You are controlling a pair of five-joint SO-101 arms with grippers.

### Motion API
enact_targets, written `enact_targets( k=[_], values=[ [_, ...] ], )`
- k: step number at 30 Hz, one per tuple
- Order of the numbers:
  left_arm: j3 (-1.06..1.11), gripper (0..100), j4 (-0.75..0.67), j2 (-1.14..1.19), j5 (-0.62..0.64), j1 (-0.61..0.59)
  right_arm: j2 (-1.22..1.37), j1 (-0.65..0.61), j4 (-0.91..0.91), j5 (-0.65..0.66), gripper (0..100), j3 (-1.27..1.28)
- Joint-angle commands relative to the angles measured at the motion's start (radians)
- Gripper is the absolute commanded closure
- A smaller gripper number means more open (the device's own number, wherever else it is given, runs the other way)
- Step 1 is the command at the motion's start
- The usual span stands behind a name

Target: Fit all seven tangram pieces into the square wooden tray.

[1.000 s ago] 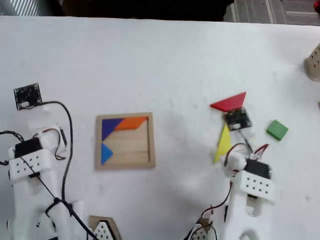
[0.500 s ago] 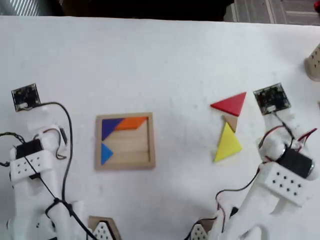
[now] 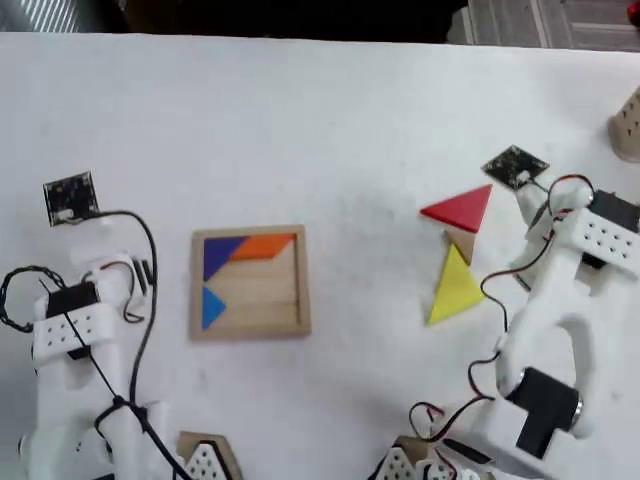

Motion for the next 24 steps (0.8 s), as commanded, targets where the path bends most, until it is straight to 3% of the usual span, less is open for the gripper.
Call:
enact_targets(
  k=[1,5,11,15,20,24],
  values=[
    [-0.005,84,-0.034,-0.005,0.005,0.008,0.064,-0.047,-0.05,-0.137,84.3,-0.107],
    [-0.003,84,-0.034,-0.004,0.005,0.013,0.113,-0.088,-0.019,-0.15,84.3,-0.149],
    [-0.003,84,-0.04,-0.004,0.005,0.015,0.165,-0.191,-0.047,-0.367,84.3,-0.152],
    [0.014,84,-0.071,-0.002,0.005,0.015,0.242,-0.252,-0.096,-0.336,84.3,-0.153],
    [0.02,84,-0.091,-0.002,0.005,0.015,0.363,-0.257,-0.206,-0.204,84.4,-0.155],
    [0.02,84,-0.114,-0.002,0.003,0.015,0.41,-0.248,-0.262,-0.203,84.7,-0.155]
  ],
)
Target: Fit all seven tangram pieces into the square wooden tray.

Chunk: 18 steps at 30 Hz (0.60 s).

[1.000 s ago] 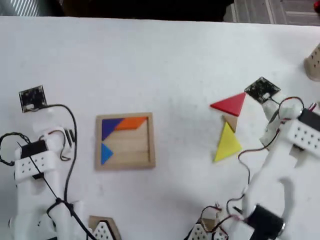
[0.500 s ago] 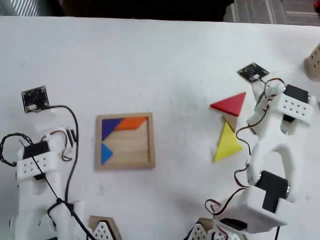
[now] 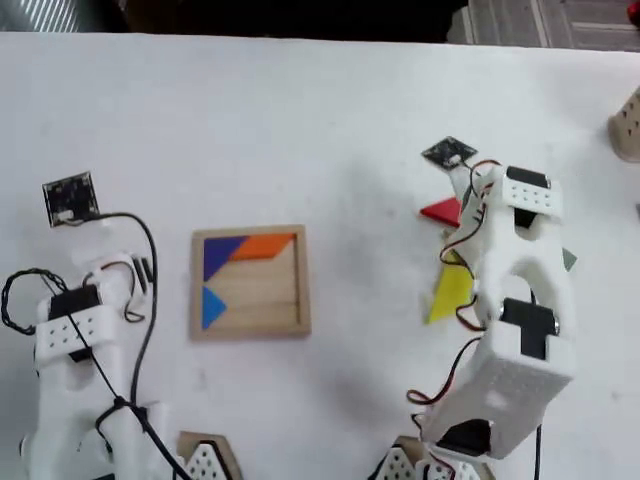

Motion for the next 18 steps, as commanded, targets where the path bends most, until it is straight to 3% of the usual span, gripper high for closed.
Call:
enact_targets(
  k=[1,6,13,18],
  values=[
    [-0.009,84,-0.049,-0.002,0.003,0.015,0.012,0.002,-0.05,0.021,84.7,-0.048],
    [-0.009,84,-0.049,-0.002,0.003,0.015,0.022,0.013,-0.035,-0.083,84.7,-0.04],
    [-0.009,84,-0.049,-0.002,0.003,0.015,0.073,0.005,0.116,-0.087,84.9,-0.04],
    [-0.009,84,-0.049,-0.002,0.003,0.015,0.054,0.015,0.216,-0.089,96.9,-0.04]
  ],
)
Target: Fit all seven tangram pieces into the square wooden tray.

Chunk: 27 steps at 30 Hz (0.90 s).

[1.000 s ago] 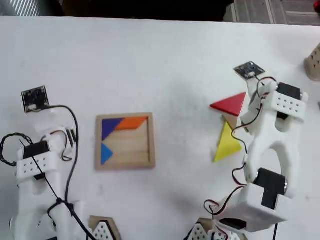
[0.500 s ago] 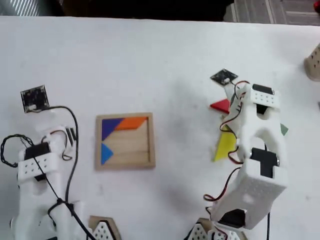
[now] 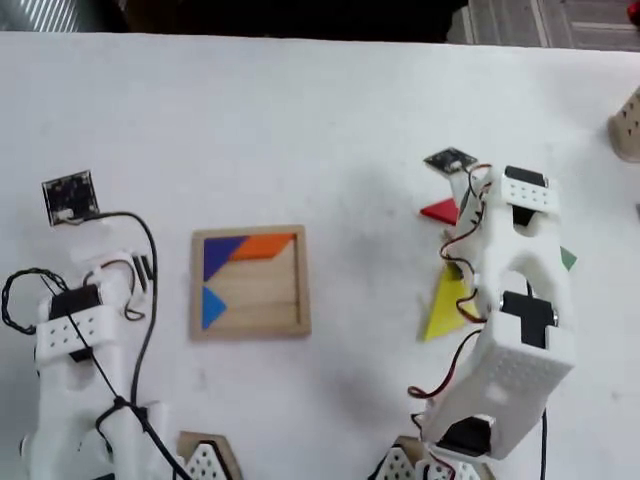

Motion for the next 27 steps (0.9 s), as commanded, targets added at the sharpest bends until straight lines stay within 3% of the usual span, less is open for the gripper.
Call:
enact_targets(
  k=[1,15,21,27],
  values=[
    [-0.011,84,-0.025,-0.002,0.003,0.012,-0.024,0.012,0.111,-0.008,98.5,-0.006],
    [-0.009,84,-0.023,-0.002,0.003,0.012,-0.259,0.012,0.148,-0.014,78.0,-0.015],
    [-0.009,84,-0.025,-0.002,0.003,0.012,-0.239,-0.022,0.091,-0.032,82.0,-0.015],
    [-0.009,84,-0.026,-0.002,0.003,0.039,-0.441,-0.079,0.108,-0.235,86.7,0.028]
  ],
)
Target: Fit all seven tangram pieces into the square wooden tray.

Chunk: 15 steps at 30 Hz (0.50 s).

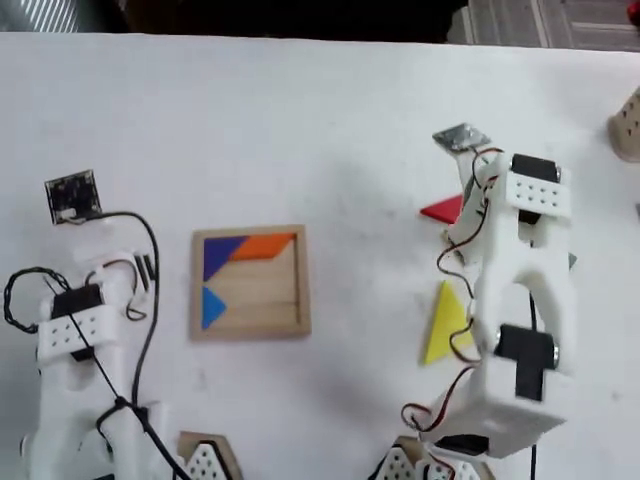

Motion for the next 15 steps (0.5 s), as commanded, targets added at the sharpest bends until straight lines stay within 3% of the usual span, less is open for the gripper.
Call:
enact_targets(
  k=[1,7,15],
  values=[
    [-0.008,84,-0.026,-0.002,0.003,0.027,-0.211,-0.065,0.001,-0.104,86.5,0.057],
    [0.034,84,-0.109,-0.002,0.003,0.033,-0.266,-0.113,-0.2,-0.095,86.5,0.275],
    [0.037,84,-0.11,-0.002,0.003,0.058,-0.209,-0.039,-0.492,-0.037,86.5,0.381]
  ],
)
